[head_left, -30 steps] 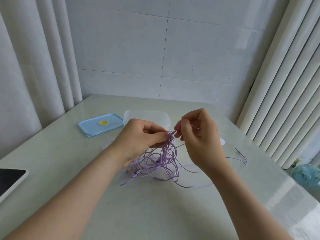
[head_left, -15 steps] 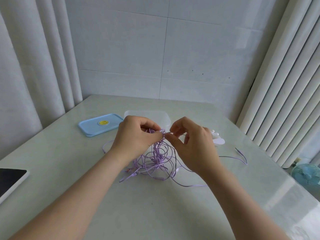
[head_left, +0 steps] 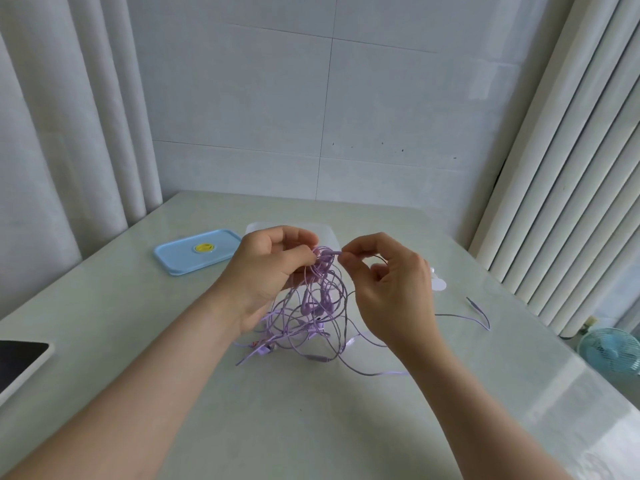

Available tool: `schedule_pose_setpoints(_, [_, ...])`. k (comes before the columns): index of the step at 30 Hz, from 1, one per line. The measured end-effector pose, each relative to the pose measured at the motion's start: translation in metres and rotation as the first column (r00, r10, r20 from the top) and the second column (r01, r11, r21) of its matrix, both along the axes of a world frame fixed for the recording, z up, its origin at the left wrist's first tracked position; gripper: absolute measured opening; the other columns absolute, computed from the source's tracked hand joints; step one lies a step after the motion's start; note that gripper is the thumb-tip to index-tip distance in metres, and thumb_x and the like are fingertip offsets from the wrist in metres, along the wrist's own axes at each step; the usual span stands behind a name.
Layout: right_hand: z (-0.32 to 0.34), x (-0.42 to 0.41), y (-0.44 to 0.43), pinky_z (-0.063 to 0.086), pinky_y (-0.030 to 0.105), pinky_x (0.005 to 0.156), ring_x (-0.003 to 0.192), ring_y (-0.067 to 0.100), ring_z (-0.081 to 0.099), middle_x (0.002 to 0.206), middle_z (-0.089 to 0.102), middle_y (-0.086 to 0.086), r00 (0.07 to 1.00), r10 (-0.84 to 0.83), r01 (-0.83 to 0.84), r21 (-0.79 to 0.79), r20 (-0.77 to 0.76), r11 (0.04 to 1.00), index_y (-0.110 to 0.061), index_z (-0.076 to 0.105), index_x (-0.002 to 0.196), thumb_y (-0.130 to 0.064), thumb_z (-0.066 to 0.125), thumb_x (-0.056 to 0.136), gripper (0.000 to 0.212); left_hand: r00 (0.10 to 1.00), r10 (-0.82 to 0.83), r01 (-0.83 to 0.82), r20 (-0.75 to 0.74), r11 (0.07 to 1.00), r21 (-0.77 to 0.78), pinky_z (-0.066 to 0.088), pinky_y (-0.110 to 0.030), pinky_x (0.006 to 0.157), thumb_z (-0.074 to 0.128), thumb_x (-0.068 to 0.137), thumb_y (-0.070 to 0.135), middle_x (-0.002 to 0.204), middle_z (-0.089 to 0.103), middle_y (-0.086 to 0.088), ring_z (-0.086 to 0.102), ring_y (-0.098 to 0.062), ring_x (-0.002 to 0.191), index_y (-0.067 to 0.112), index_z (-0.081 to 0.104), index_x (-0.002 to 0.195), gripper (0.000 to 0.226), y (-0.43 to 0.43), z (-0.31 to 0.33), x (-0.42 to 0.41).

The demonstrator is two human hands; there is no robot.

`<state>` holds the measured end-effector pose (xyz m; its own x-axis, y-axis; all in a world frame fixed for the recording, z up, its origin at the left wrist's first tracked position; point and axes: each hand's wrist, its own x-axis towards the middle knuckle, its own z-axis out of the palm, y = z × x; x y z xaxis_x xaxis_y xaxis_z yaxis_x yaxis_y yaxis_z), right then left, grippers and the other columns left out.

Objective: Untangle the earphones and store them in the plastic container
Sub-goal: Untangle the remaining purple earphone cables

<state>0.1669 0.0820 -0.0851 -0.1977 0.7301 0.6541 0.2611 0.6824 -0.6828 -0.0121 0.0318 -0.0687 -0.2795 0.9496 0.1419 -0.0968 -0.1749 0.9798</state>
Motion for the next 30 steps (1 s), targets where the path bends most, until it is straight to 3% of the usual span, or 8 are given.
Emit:
schedule_pose_setpoints(7, [-0.003, -0.005, 0.002, 0.047, 0.02, 0.058, 0.065, 0.011, 0.066, 0.084, 0.076, -0.011, 0.99, 0.027, -0.045, -0.124, -0.14, 0.991, -0.02, 0.072, 0.089, -0.018, 0.076, 0.097, 0.009, 0.983, -0.123, 0.119, 0.138, 0.992, 0.035, 0.06, -0.029, 0.071, 0.061, 0.091, -0.019, 0.089, 0.065, -0.012, 0.071, -0.022, 0.074, 0.005, 0.067, 0.106, 0.028, -0.003, 0.002, 0.001])
schedule_pose_setpoints(13, [-0.001, -0.005, -0.004, 0.041, 0.02, 0.054, 0.054, 0.005, 0.053, 0.068, 0.065, -0.003, 0.968, 0.232, -0.245, -0.186, -0.092, 0.952, -0.01, 0.054, 0.095, -0.013, 0.059, 0.107, 0.013, 0.992, -0.11, 0.107, 0.061, 0.993, 0.043, 0.059, -0.027, 0.072, 0.069, 0.092, -0.009, 0.082, 0.06, -0.006, 0.066, -0.017, 0.074, 0.007, 0.069, 0.102, 0.019, -0.002, 0.001, 0.002])
schedule_pose_setpoints(17, [-0.004, -0.004, -0.004, 0.037, 0.037, 0.053, 0.054, 0.021, 0.046, 0.063, 0.061, 0.007, 0.986, 0.164, -0.16, -0.093, 0.04, 0.983, -0.014, 0.045, 0.099, -0.021, 0.05, 0.111, 0.015, 0.995, -0.104, 0.104, 0.0, 0.993, 0.056, 0.058, -0.031, 0.08, 0.072, 0.093, -0.004, 0.099, 0.067, -0.014, 0.07, -0.022, 0.083, 0.008, 0.074, 0.103, 0.016, -0.001, -0.001, 0.002])
schedule_pose_setpoints(19, [-0.005, -0.002, -0.003, 0.043, 0.044, 0.058, 0.057, 0.026, 0.051, 0.067, 0.065, -0.01, 0.989, 0.035, -0.044, 0.065, 0.146, 0.997, -0.012, 0.044, 0.097, -0.025, 0.046, 0.112, 0.019, 0.995, -0.04, 0.046, -0.092, 0.996, 0.071, 0.058, -0.03, 0.08, 0.073, 0.093, -0.004, 0.103, 0.068, -0.013, 0.073, -0.023, 0.082, 0.013, 0.077, 0.099, 0.019, 0.0, -0.002, 0.003])
schedule_pose_setpoints(22, [0.001, -0.002, -0.002, 0.041, 0.029, 0.062, 0.059, 0.025, 0.051, 0.084, 0.062, -0.045, 0.992, -0.072, 0.054, 0.178, 0.1, 0.983, -0.007, 0.048, 0.094, -0.023, 0.048, 0.111, 0.023, 0.969, 0.08, -0.062, -0.235, 0.995, 0.084, 0.058, -0.024, 0.074, 0.069, 0.093, -0.005, 0.097, 0.071, -0.009, 0.074, -0.019, 0.077, 0.017, 0.079, 0.096, 0.024, 0.0, -0.002, 0.003])
schedule_pose_setpoints(26, [0.004, 0.002, 0.006, 0.042, 0.041, 0.054, 0.053, 0.032, 0.048, 0.072, 0.072, -0.007, 0.985, -0.146, 0.15, 0.035, -0.088, 0.988, -0.024, 0.051, 0.087, -0.032, 0.047, 0.112, 0.026, 0.965, 0.124, -0.102, -0.233, 0.989, 0.104, 0.06, -0.023, 0.072, 0.068, 0.093, -0.007, 0.097, 0.071, -0.006, 0.071, -0.017, 0.076, 0.016, 0.079, 0.098, 0.026, 0.001, -0.003, 0.001])
schedule_pose_setpoints(28, [0.005, 0.009, 0.01, 0.045, 0.042, 0.055, 0.052, 0.029, 0.05, 0.056, 0.06, 0.001, 0.945, -0.327, 0.328, 0.064, -0.025, 0.942, -0.029, 0.057, 0.093, -0.038, 0.051, 0.109, 0.02, 0.96, 0.173, -0.148, -0.22, 0.981, 0.123, 0.059, -0.021, 0.068, 0.068, 0.093, -0.008, 0.098, 0.072, -0.006, 0.069, -0.015, 0.074, 0.016, 0.078, 0.097, 0.026, 0.001, -0.003, -0.002])
schedule_pose_setpoints(30, [0.006, 0.017, 0.014, 0.049, 0.039, 0.061, 0.063, 0.023, 0.057, 0.065, 0.065, -0.005, 0.878, -0.47, 0.465, 0.074, 0.095, 0.882, -0.034, 0.064, 0.107, -0.037, 0.053, 0.107, 0.012, 0.931, 0.246, -0.207, -0.268, 0.964, 0.166, 0.056, -0.02, 0.063, 0.068, 0.093, -0.006, 0.095, 0.075, -0.003, 0.067, -0.016, 0.071, 0.019, 0.078, 0.094, 0.027, 0.002, -0.003, -0.008])
